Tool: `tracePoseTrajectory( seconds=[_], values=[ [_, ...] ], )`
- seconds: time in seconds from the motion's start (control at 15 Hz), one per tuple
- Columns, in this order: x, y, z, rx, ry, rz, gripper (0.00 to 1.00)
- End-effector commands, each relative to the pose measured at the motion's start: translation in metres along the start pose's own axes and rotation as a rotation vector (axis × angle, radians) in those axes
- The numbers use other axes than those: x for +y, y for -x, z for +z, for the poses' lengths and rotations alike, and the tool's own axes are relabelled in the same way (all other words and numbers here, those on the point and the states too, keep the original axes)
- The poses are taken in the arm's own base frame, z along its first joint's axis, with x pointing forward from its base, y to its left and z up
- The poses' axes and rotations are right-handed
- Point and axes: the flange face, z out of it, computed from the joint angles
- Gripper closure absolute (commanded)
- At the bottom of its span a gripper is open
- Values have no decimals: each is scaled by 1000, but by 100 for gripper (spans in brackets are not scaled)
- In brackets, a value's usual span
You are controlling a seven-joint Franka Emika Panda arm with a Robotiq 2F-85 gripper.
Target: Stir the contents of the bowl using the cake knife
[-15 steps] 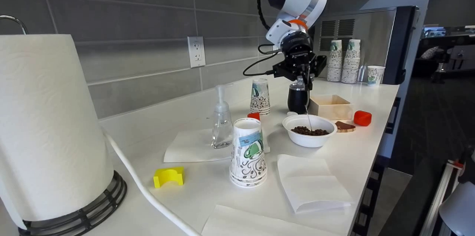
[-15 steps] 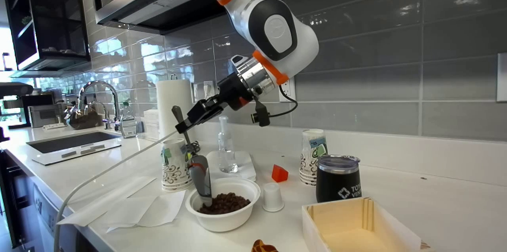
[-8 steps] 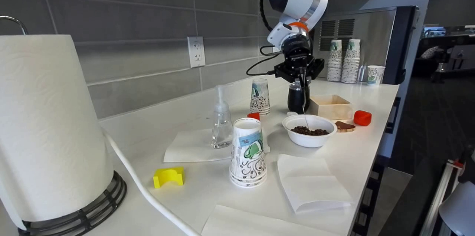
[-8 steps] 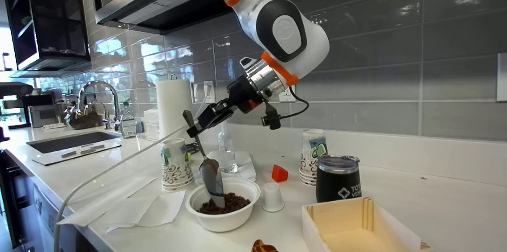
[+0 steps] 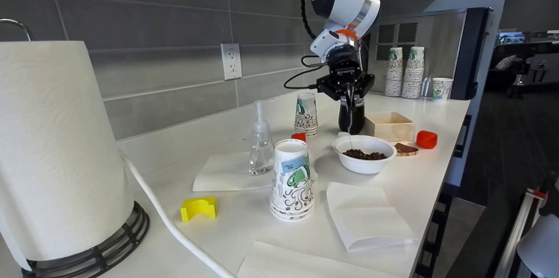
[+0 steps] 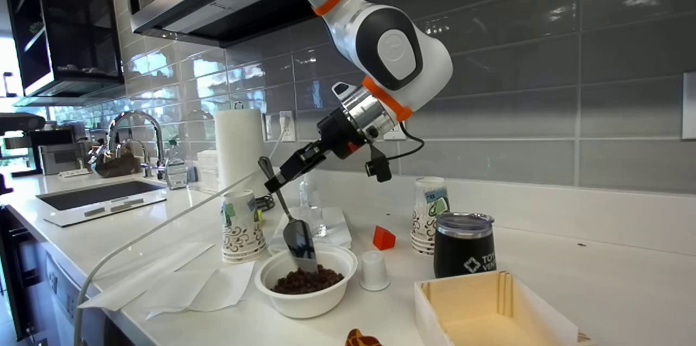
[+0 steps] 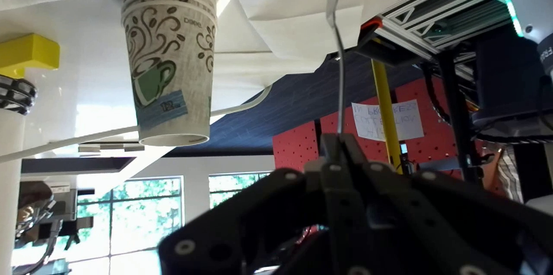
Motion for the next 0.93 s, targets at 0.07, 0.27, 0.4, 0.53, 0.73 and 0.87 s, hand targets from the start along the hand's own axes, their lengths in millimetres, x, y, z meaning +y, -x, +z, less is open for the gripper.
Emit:
tracePoseTrajectory(
  seconds=[0.07, 0.27, 0.4, 0.53, 0.73, 0.87],
  values=[
    [6, -1, 3, 103, -80, -81, 99],
    [0, -5, 3, 176, -114, -66, 99],
    [-2, -2, -1, 172, -100, -24, 99],
    [-4, 5, -6, 136, -72, 6, 99],
    [-7, 18, -11, 84, -36, 51, 99],
    [-8, 27, -16, 48, 0, 82, 99]
  ],
)
